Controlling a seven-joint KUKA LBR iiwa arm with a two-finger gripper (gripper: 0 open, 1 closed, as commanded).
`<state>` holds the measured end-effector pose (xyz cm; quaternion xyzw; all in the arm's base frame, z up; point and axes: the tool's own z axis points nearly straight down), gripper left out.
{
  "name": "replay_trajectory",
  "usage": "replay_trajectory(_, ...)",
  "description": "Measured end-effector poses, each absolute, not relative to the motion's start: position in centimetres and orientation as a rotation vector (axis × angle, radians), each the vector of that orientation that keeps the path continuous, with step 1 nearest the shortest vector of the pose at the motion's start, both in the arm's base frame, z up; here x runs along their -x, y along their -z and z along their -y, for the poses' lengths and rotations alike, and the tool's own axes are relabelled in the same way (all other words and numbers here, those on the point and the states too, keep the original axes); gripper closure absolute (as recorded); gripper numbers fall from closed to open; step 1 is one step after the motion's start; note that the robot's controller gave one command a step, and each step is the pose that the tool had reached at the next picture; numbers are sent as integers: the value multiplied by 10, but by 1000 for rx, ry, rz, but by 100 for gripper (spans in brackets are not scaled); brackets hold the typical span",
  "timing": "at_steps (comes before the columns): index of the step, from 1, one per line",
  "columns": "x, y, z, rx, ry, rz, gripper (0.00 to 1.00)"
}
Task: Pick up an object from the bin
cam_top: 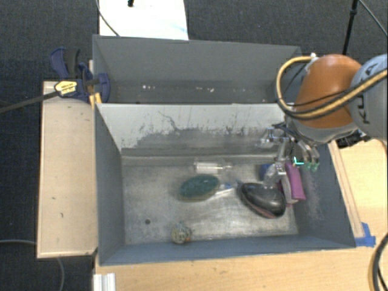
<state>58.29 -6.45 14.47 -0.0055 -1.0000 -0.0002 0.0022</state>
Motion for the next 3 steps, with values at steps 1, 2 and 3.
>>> replay_trajectory(1, -552, -115, 87, 372, 5, 3140, 0)
replay_trajectory(2, -547, -107, 88, 374, 1, 3126, 100)
replay_trajectory(3, -546, -106, 88, 371, 1, 3123, 0)
